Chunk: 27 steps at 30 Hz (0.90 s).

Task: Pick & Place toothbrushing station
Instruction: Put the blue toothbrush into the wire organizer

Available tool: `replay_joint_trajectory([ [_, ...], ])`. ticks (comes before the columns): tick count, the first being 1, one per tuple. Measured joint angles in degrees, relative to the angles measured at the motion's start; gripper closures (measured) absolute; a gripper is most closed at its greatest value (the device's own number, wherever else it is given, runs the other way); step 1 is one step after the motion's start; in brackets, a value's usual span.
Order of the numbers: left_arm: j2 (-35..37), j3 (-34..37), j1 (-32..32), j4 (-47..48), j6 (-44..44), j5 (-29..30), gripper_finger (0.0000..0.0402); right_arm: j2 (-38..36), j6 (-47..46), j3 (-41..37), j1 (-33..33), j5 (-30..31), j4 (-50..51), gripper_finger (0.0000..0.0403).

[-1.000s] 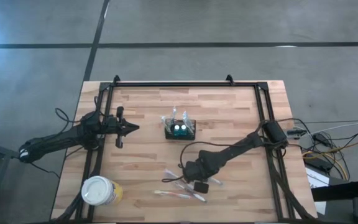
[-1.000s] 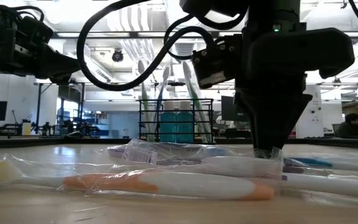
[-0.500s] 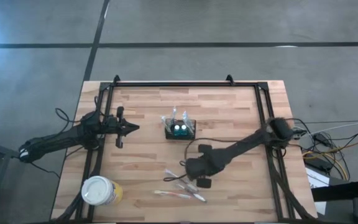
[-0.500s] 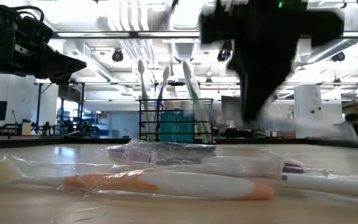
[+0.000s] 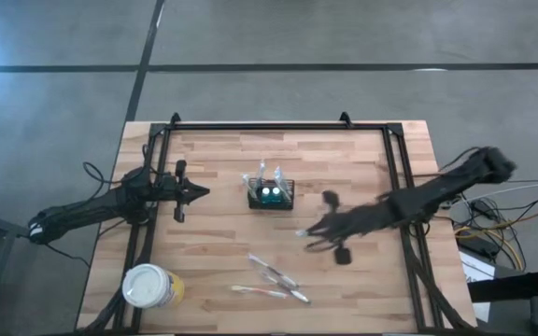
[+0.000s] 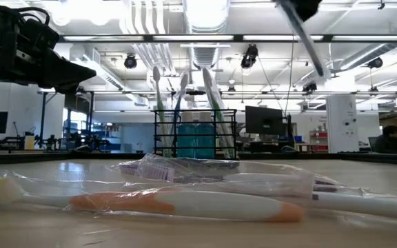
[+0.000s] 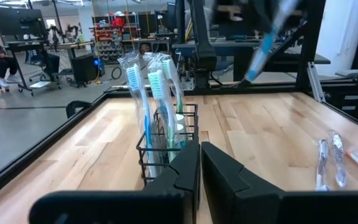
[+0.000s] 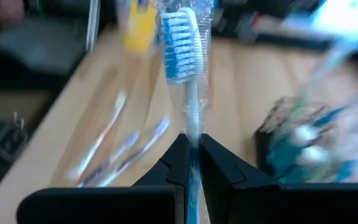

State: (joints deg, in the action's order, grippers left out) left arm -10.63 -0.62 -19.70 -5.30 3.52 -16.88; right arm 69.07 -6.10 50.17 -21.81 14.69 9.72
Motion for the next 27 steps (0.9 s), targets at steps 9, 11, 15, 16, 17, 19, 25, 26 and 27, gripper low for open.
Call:
replay_joint_trajectory([
  [9,0.00,0.00,0.00,0.02,-0.14,0.00,0.0378,-28.94,4.92,-25.50,1.77,-0.32,-22.75,0.0385],
  [11,0.00,0.00,0.00,0.02,-0.14,0.00,0.0378,-33.88,4.92,-29.20,1.90,0.72,-22.64,0.0385],
  [15,0.00,0.00,0.00,0.04,-0.14,0.02,0.0378,-41.96,5.05,-35.01,2.04,1.17,-26.59,0.0385],
  [16,0.00,0.00,0.00,0.04,-0.14,0.00,0.0378,-43.61,5.27,-36.17,2.04,1.26,-27.27,0.0385],
  [17,0.00,0.00,0.00,0.04,-0.14,0.02,0.0378,-45.14,5.49,-37.38,2.04,1.38,-27.73,0.0385],
  [19,0.00,0.01,0.00,0.17,-0.14,0.01,0.0378,-48.26,6.11,-39.72,2.04,1.38,-28.71,0.0385],
  [25,-0.02,0.01,0.00,0.99,-0.14,0.00,0.0378,-56.79,6.35,-45.08,2.15,1.91,-30.13,0.0385],
  [26,-0.02,0.01,0.00,1.13,-0.14,0.00,0.0378,-57.90,6.35,-45.86,2.13,1.91,-30.12,0.0385],
  [27,-0.02,0.00,0.00,1.22,-0.14,0.00,0.0378,-58.97,6.34,-46.58,2.13,1.98,-30.09,0.0385],
])
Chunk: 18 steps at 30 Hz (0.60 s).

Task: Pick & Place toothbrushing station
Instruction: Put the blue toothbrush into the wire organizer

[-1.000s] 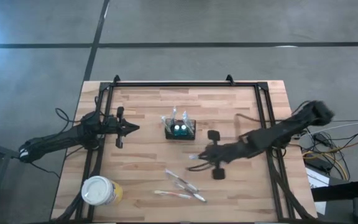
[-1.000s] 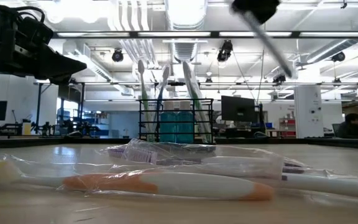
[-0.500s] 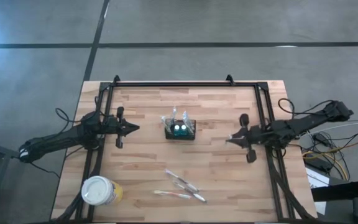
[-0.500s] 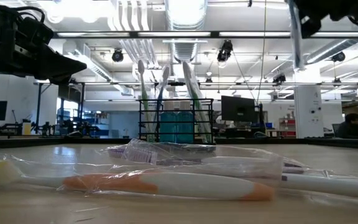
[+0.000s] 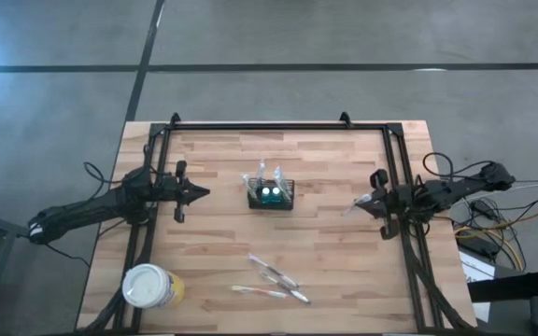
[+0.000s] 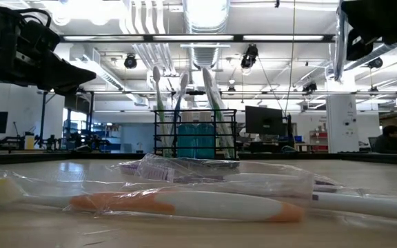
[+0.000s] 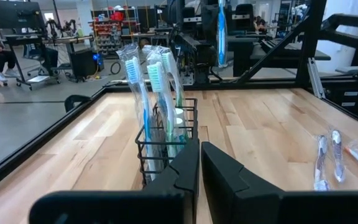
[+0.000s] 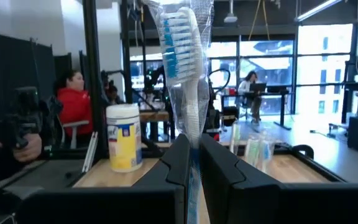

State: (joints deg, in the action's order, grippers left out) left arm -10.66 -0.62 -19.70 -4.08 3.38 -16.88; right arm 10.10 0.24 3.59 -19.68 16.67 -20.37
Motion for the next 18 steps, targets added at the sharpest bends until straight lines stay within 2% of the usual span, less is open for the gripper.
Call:
replay_joint_trajectory([
  [5,0.00,0.00,0.00,-0.02,0.02,0.02,0.0378,-4.02,-0.32,-2.85,0.00,1.55,-0.14,0.0385],
  [9,0.00,0.01,0.00,-0.19,0.78,0.03,0.0378,-4.77,-0.52,-3.09,0.00,1.67,-0.09,0.0385],
  [12,0.00,0.01,0.00,-0.28,0.92,0.32,0.0378,-4.67,-0.86,-3.09,-0.02,4.45,-1.23,0.0385],
  [15,0.00,0.00,0.00,-0.28,0.96,0.37,0.0378,-3.36,-1.30,-3.04,0.00,7.76,-6.34,0.0385],
  [18,0.00,0.02,0.00,-0.28,0.96,0.37,0.0378,1.19,-0.88,-1.43,0.00,7.80,-7.48,0.0385],
])
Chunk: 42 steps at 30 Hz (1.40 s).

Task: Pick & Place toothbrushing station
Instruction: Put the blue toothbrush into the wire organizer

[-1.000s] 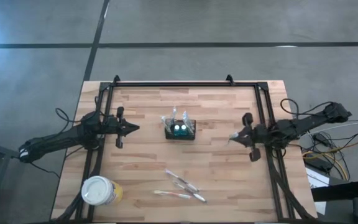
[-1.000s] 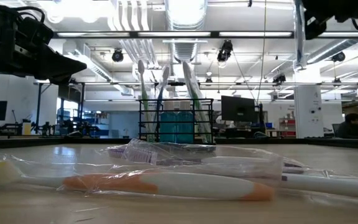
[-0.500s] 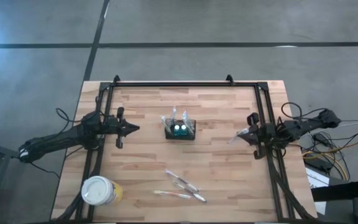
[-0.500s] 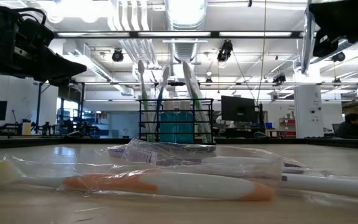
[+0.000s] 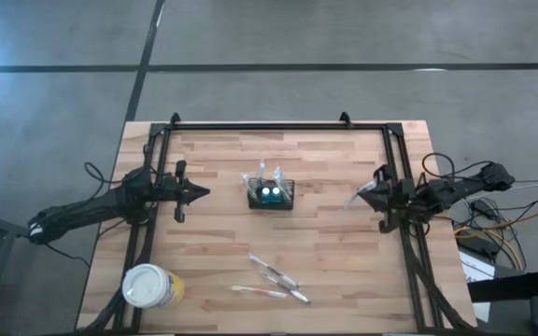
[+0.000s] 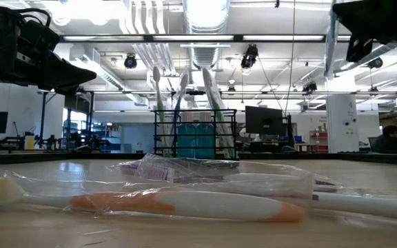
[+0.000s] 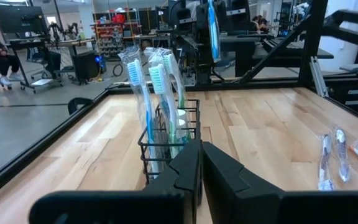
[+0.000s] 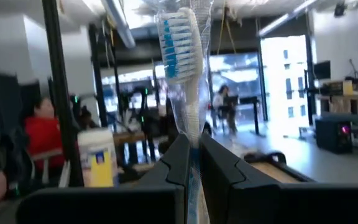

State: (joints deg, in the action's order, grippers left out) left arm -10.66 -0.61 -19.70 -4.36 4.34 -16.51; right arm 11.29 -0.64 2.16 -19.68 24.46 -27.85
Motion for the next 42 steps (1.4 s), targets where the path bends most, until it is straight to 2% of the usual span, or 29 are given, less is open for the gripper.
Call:
replay_joint_trajectory([
  [4,0.00,-0.02,0.00,-0.21,0.00,0.07,0.0378,10.59,-0.20,5.37,0.03,2.76,0.07,0.0385],
  [11,0.01,0.00,0.00,-0.72,-0.20,0.09,0.0378,32.93,6.10,19.49,1.57,2.63,-3.77,0.0385],
  [13,0.00,0.00,0.00,-0.68,-0.38,0.09,0.0378,38.38,8.32,22.55,2.53,0.79,-8.54,0.0385],
  [16,0.00,-0.02,0.00,-0.46,-0.46,0.07,0.0378,44.54,9.14,26.10,5.42,-5.32,-12.40,0.0385],
  [21,0.00,0.00,0.00,0.33,-0.51,0.07,0.0378,52.71,5.71,28.75,12.43,-12.20,-13.30,0.0385],
  [26,0.00,-0.01,0.00,0.33,-0.50,0.07,0.0378,59.41,3.11,27.93,17.36,-16.88,-21.36,0.0385],
  [37,0.00,-0.01,-0.01,0.31,-0.58,0.07,0.0378,70.32,1.92,26.53,19.41,-16.90,-31.93,0.0385],
  [42,0.00,0.00,-0.02,0.31,-1.29,0.07,0.0378,73.43,1.86,26.50,19.41,-12.21,-33.01,0.0385],
])
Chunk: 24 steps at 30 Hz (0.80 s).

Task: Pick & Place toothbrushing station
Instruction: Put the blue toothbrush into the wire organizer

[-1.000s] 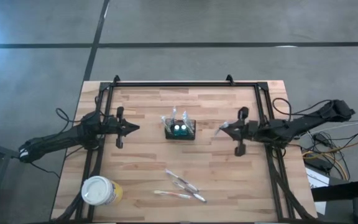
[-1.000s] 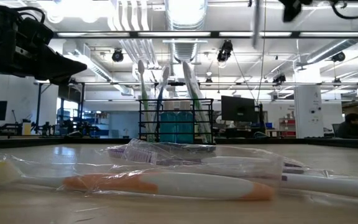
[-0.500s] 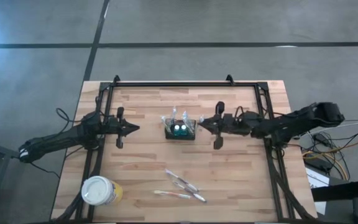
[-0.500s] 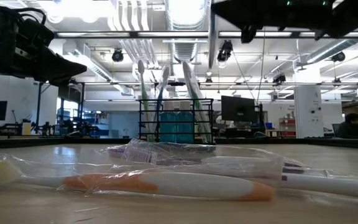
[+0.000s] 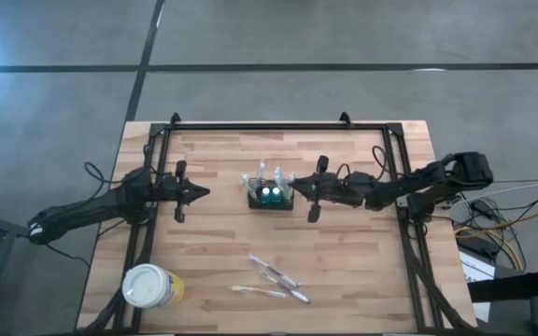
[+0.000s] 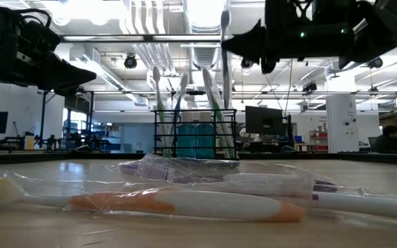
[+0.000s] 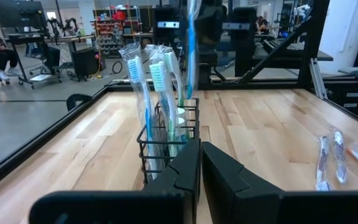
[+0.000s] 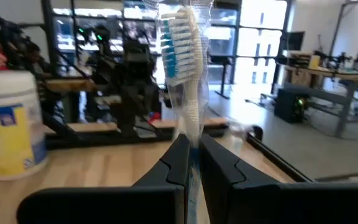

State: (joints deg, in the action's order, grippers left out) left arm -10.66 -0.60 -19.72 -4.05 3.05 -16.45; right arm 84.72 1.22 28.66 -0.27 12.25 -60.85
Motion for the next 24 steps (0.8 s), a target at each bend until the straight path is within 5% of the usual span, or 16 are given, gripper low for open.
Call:
replay_joint_trajectory([
  [24,0.02,0.00,0.02,0.00,-0.11,0.00,0.0378,15.82,-5.24,0.16,-0.09,6.86,-8.98,0.0385],
])
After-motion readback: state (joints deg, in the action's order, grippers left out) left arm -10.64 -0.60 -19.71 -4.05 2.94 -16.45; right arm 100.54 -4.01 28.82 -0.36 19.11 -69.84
